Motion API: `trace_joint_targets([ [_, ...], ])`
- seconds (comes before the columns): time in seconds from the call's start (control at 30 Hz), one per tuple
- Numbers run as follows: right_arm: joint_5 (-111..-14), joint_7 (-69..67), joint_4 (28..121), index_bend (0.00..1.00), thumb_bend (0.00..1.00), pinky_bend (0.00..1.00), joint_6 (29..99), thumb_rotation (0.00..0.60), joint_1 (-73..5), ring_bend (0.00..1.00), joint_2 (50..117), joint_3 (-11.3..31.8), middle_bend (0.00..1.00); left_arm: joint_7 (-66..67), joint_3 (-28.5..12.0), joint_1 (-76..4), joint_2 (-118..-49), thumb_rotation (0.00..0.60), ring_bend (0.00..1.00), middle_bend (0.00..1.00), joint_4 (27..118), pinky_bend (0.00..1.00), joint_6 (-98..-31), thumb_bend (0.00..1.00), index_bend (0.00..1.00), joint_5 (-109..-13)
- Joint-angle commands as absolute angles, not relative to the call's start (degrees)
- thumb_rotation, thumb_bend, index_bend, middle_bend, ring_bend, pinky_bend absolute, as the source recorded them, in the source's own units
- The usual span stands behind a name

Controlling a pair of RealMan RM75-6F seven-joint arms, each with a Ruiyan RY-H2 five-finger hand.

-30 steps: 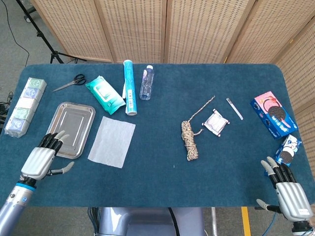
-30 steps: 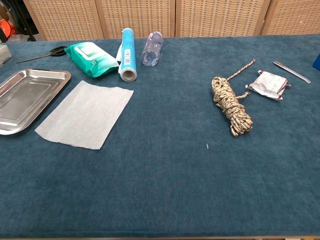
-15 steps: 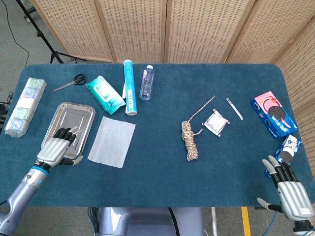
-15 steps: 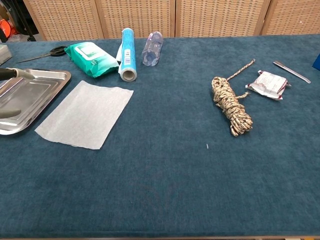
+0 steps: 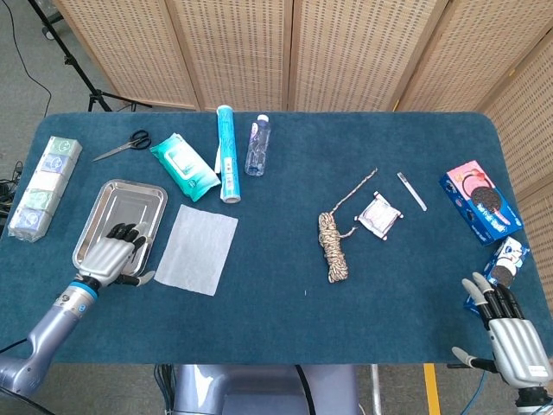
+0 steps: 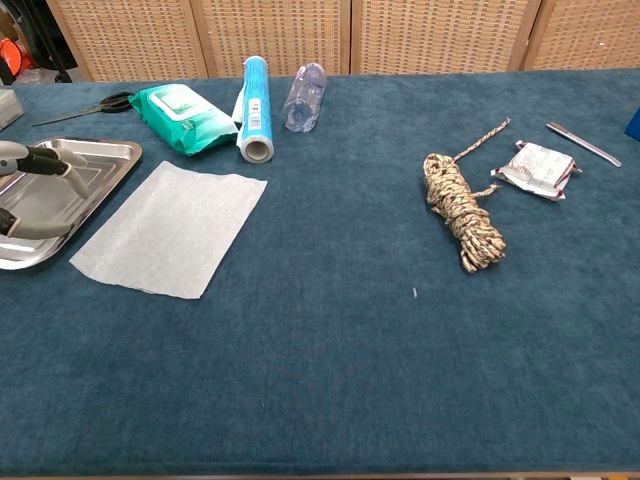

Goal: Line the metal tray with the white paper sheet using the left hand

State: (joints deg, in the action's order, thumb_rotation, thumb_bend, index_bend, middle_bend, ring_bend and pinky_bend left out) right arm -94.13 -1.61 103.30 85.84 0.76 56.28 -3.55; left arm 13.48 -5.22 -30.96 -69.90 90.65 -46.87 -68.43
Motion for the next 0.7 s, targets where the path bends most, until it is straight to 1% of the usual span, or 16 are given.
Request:
trace_joint_targets([
  [0.03,-94.16,-2.03,103.25,0.00,0.00,0.00,86.09,0.600,0.84,0.00,56.15,-3.50,0.00,14.62,-5.54,-32.15,-69.71,0.252,0.00,0.00,91.66,0.00,-46.04,0.28,0.31,-67.05],
  [0.33,-94.56,-3.85,102.88,0.00,0.00,0.00,86.94,0.600,1.07,0.00,55.58,-3.46,0.00,20.45,-4.82,-34.73,-69.75,0.253,0.00,0.00,95.21,0.00,-45.80,0.28,0.36,-61.54],
  [0.7,-94.67,-4.39,102.79,0.00,0.00,0.00,86.96,0.600,1.09,0.00,55.39,-3.50,0.00,26.18,-2.60,-35.99,-68.86,0.253,0.00,0.00,97.12,0.00,-48.18,0.28,0.41,-56.35],
])
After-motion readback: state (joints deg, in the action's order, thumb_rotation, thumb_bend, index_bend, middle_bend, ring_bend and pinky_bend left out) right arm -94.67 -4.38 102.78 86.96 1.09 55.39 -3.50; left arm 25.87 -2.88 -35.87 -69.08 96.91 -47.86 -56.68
